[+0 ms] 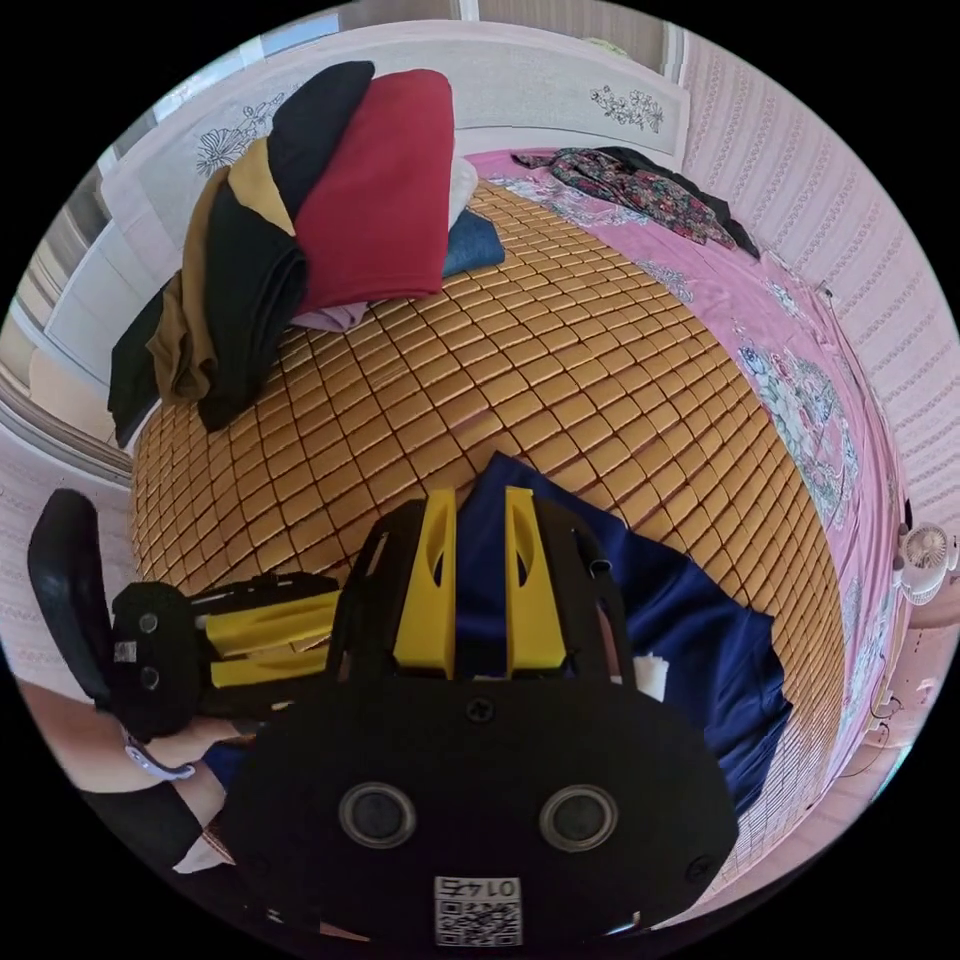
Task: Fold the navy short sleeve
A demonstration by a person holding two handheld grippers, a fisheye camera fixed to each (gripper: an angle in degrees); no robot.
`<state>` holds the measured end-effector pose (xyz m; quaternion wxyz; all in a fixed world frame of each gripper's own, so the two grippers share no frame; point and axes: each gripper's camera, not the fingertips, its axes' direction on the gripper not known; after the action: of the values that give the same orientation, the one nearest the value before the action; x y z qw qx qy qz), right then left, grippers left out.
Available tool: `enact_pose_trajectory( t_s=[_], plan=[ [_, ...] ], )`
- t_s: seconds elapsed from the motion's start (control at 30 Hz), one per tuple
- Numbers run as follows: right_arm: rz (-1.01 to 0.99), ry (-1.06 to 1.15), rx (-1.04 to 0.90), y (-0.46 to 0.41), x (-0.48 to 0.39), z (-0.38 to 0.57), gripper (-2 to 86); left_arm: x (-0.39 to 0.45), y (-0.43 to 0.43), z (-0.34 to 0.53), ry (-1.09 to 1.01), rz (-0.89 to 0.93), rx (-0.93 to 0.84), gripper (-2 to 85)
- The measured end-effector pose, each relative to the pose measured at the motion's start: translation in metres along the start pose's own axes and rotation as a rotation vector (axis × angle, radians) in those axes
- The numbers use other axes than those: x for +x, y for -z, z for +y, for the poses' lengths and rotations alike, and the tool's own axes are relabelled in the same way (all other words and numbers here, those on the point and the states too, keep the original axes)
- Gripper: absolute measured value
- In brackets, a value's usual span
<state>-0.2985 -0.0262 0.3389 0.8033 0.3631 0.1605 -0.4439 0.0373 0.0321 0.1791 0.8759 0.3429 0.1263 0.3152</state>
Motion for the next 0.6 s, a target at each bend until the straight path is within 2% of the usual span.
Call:
enact_pose_trajectory(
  t_s=[0.1,0.23,0.37,0.47,0.6],
  plan=[
    [0.034,-0.039,-0.047,-0.016,0.001,-0.006,7.2,-0.004,-0.003,0.001,-0.010,0.019,0.002,4.9],
    [0.080,-0.029,-0.019,-0.014,0.000,-0.002,5.5,-0.004,-0.002,0.005,-0.032,0.006,0.001,2.7],
    [-0.061,-0.134,0.025,-0.005,0.028,0.014,1.1,0.000,0.000,0.006,-0.036,-0.009,-0.004,0.2],
    [-0.095,-0.245,0.167,0.032,0.057,0.048,1.0,0.014,0.007,0.007,-0.118,0.002,0.035,-0.1],
    [-0.056,-0.429,0.360,0.107,0.098,0.138,2.0,0.049,0.037,0.017,-0.347,0.128,0.130,1.1]
  ],
)
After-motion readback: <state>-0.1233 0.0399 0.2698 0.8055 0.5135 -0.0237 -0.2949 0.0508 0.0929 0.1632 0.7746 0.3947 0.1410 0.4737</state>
